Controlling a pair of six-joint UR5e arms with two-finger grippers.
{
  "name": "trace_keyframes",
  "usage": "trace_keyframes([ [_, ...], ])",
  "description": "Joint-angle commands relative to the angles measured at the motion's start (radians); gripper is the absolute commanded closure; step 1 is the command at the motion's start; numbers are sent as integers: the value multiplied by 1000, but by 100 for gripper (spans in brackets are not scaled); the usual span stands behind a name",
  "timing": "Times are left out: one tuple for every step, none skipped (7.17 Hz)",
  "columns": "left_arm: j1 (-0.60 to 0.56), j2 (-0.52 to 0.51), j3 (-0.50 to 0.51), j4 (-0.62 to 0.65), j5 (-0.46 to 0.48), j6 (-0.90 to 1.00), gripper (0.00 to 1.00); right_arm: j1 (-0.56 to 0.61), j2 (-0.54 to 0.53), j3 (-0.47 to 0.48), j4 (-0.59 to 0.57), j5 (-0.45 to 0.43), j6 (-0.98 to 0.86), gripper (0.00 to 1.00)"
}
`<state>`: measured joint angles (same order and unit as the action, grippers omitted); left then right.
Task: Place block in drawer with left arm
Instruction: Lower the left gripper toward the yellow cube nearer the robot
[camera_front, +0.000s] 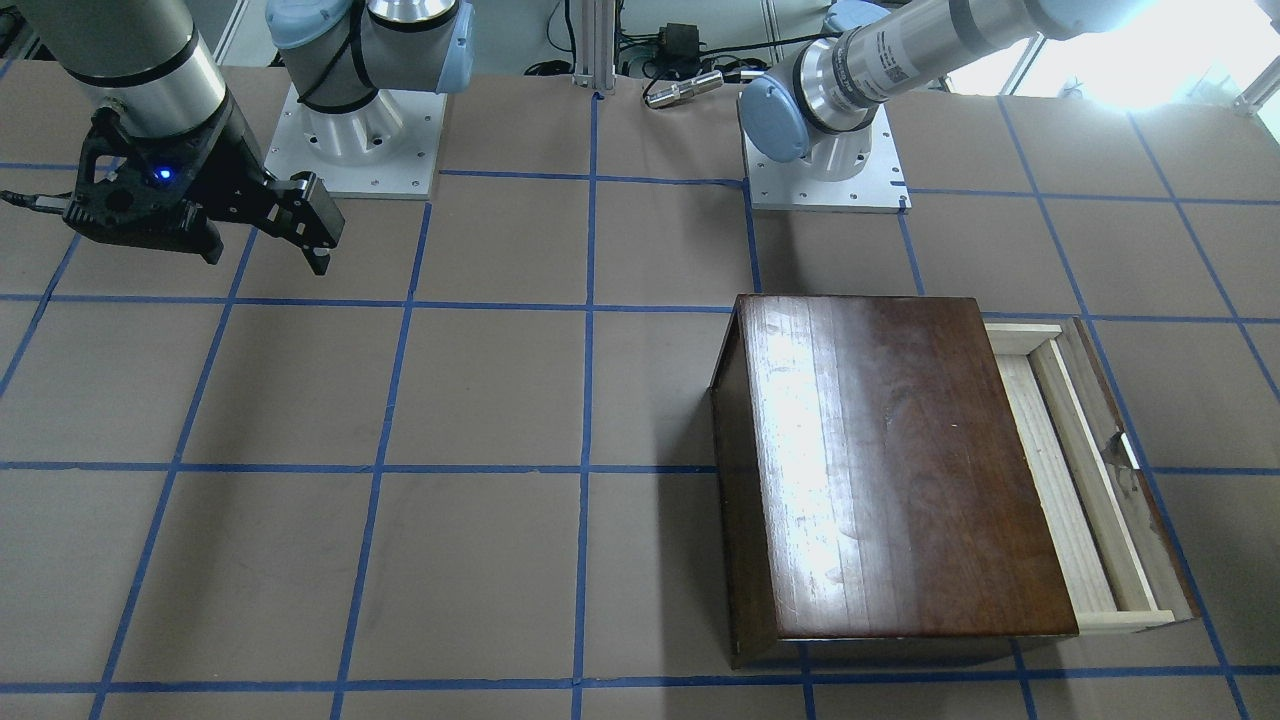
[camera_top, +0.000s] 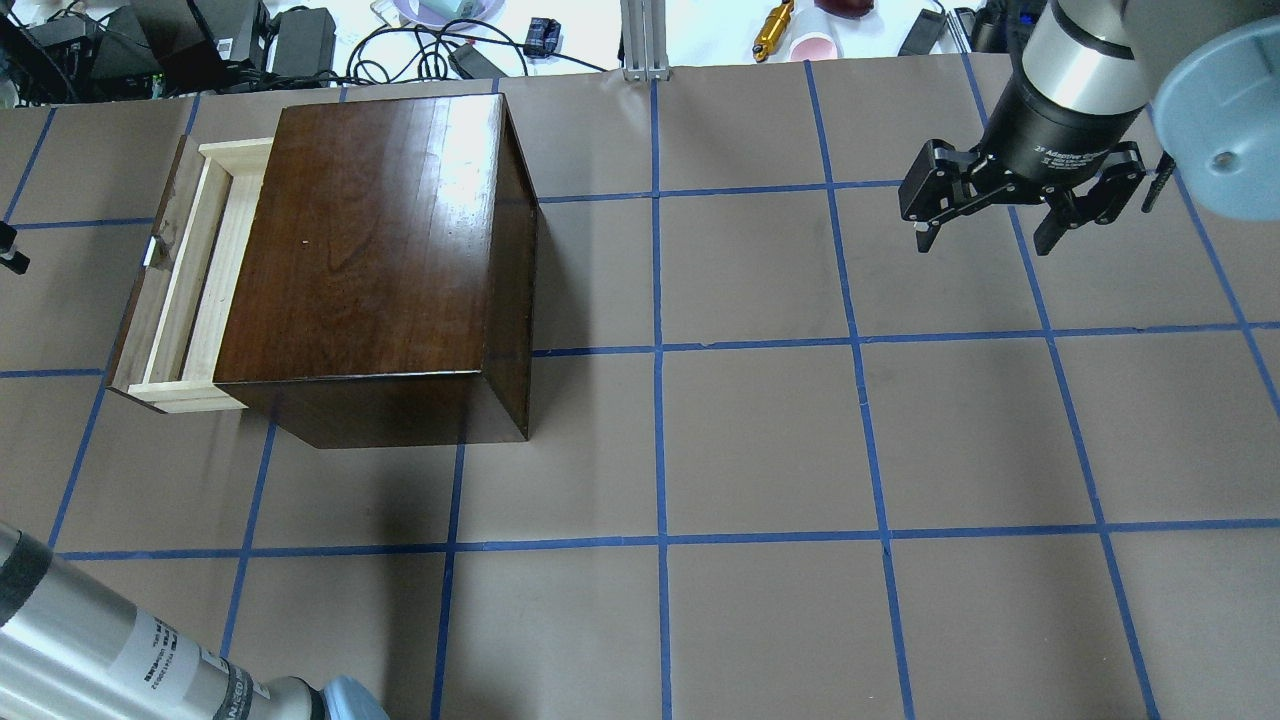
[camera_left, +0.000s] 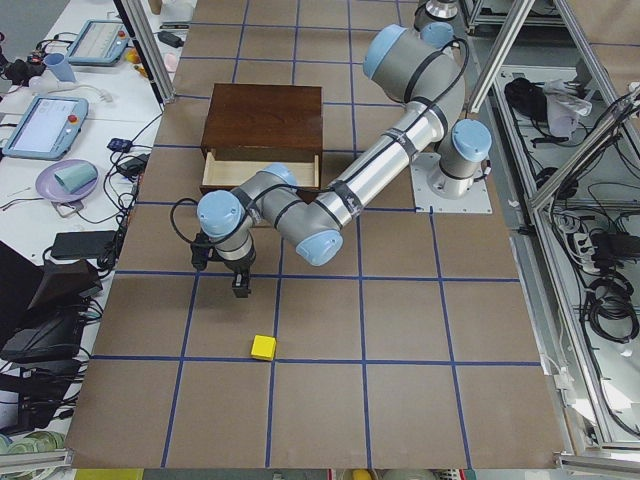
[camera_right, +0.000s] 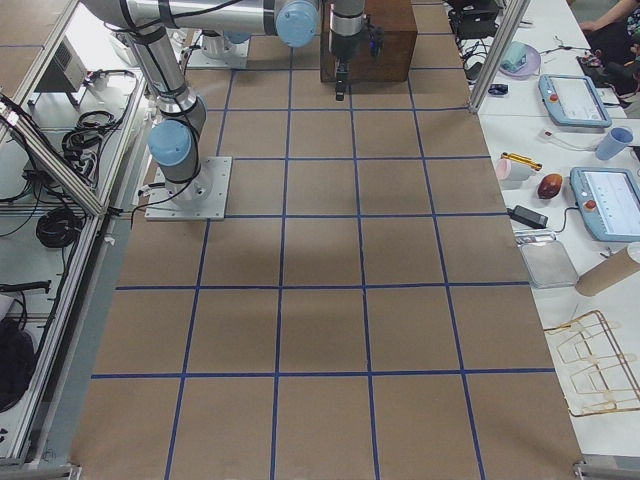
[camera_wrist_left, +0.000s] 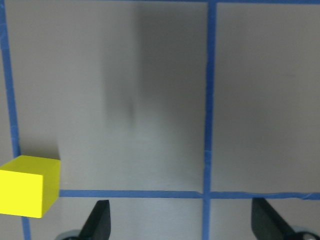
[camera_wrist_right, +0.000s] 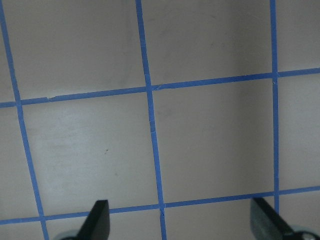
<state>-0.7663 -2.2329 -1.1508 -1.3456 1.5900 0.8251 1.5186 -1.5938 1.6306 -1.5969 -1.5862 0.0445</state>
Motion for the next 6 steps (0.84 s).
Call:
trace_keyframes([
  [80, -40, 23, 58, 1, 145, 0, 0, 0, 0, 0, 0, 0, 0],
  [88, -62, 26, 81, 2, 179, 0, 0, 0, 0, 0, 0, 0, 0],
  [96, -85, 39, 115, 4, 221, 0, 0, 0, 0, 0, 0, 0, 0],
  [110, -112, 43, 138, 4, 251, 0, 0, 0, 0, 0, 0, 0, 0],
  [119, -138, 48, 198, 4, 311, 0, 0, 0, 0, 0, 0, 0, 0],
  [127, -163, 52, 212, 2, 331, 0, 0, 0, 0, 0, 0, 0, 0],
])
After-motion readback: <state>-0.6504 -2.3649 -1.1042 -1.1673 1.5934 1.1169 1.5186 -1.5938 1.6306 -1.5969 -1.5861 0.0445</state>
